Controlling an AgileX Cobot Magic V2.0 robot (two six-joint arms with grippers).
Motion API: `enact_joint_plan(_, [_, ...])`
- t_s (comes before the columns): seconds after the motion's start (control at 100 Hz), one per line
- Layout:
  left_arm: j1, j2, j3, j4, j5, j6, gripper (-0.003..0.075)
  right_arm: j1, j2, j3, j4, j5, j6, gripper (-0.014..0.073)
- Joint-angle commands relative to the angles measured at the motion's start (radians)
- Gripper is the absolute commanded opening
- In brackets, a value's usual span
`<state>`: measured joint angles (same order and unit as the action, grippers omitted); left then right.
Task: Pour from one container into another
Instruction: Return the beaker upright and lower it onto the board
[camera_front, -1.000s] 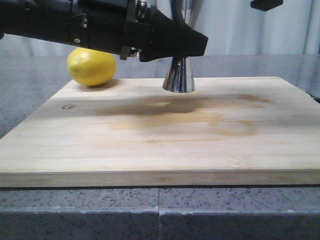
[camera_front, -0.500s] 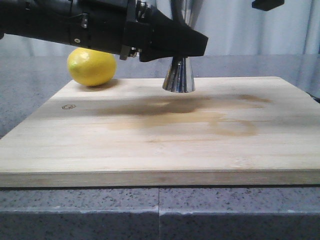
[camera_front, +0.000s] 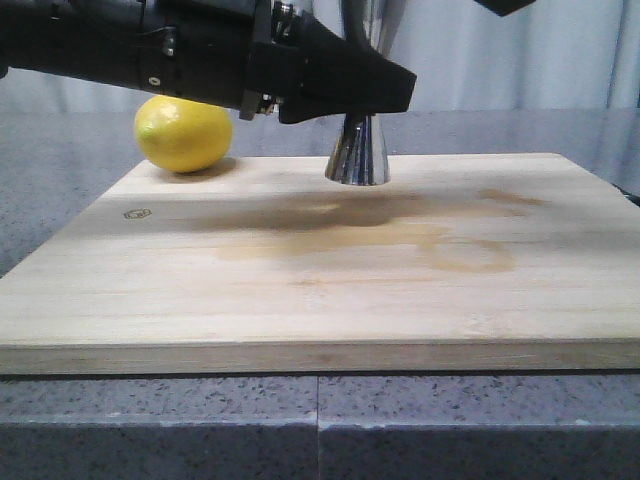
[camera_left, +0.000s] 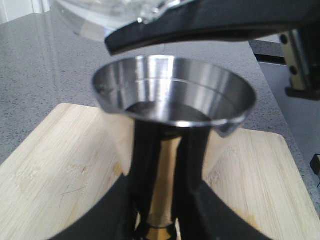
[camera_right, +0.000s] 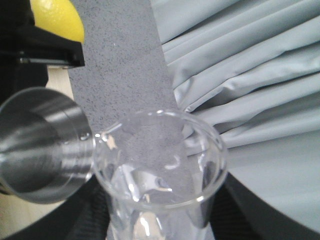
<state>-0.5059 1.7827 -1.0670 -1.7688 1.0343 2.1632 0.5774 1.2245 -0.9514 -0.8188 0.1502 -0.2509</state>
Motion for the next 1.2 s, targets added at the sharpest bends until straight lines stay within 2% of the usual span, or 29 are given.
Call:
enact_joint_plan(0.0, [-0.007,-0.043,-0.03,-0.077,0.069,-0.006,0.0114,-0.002,-0.023,-0.038,0.037,-0.043,0.039,0.0332])
enact_joint_plan(0.17, [-0.007,-0.043,-0.03,-0.077,0.069,-0.006,0.0114,-0.005,-0.023,-0.038,0.125,-0.036,0.054,0.0332])
enact_joint_plan(0.31, [-0.007,-0.043,-0.03,-0.077,0.069,-0.008,0.0114,-0.052,-0.028,-0.038,0.193,-0.046,0.072,0.0332])
enact_joint_plan(0.48, [-0.007,-0.043,-0.03,-0.077,0.069,-0.008,0.0114,-0.131,-0.059,-0.038,0.336,-0.08,0.072,0.0332])
enact_joint_plan(0.74, [-0.007,-0.043,-0.03,-0.077,0.069,-0.008,0.0114,-0.174,-0.08,-0.008,0.541,-0.11,0.072,0.0332])
enact_joint_plan(0.99, [-0.007,-0.043,-0.03,-0.077,0.069,-0.008,0.0114,-0.223,-0.08,0.124,0.742,-0.275,0.072,0.0332])
enact_joint_plan(1.19, [-0.007,-0.043,-0.03,-0.077,0.069,-0.014,0.0114,-0.223,-0.08,0.233,0.844,-0.409,0.072,0.0332])
